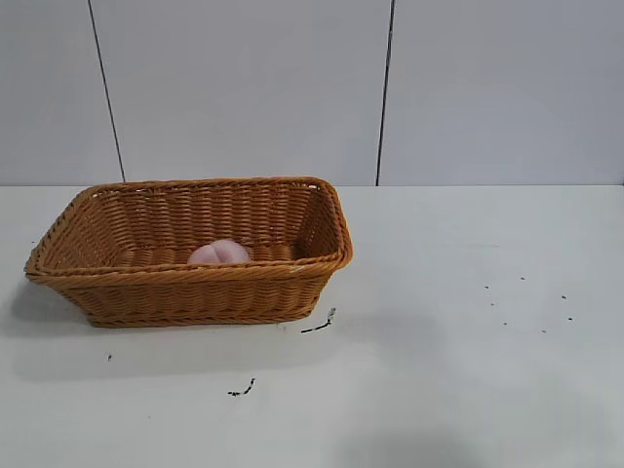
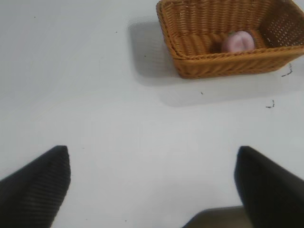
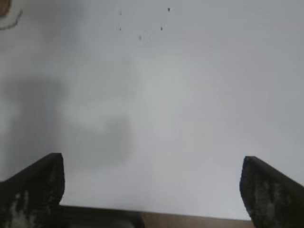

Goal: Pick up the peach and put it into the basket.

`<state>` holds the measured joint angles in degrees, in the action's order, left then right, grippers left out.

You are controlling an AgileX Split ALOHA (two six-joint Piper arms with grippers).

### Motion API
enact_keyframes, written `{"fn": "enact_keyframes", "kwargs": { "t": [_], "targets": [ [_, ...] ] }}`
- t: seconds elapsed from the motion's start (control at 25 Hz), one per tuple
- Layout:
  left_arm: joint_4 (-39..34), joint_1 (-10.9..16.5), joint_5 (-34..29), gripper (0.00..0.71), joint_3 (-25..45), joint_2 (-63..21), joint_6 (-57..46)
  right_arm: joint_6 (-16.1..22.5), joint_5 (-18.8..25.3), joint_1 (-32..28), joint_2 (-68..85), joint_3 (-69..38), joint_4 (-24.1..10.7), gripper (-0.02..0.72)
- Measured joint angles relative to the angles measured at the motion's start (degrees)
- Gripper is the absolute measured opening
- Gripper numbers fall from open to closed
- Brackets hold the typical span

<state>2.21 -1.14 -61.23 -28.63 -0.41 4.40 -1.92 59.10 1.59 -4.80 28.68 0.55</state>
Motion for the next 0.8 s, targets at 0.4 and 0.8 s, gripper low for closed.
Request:
{"fn": "enact_keyframes", "kwargs": {
  "t": [0.4,0.8],
  "targets": [
    [0.0,0.0,0.0,0.692,0.0,0.0,0.0,0.0,-0.63,0.0,5.08,-0.06,0.0,0.689],
    [0.0,0.0,0.0,0.692,0.0,0.0,0.0,0.0,-0.67,0.0,5.08,-0.06,0.0,0.689]
  ]
}}
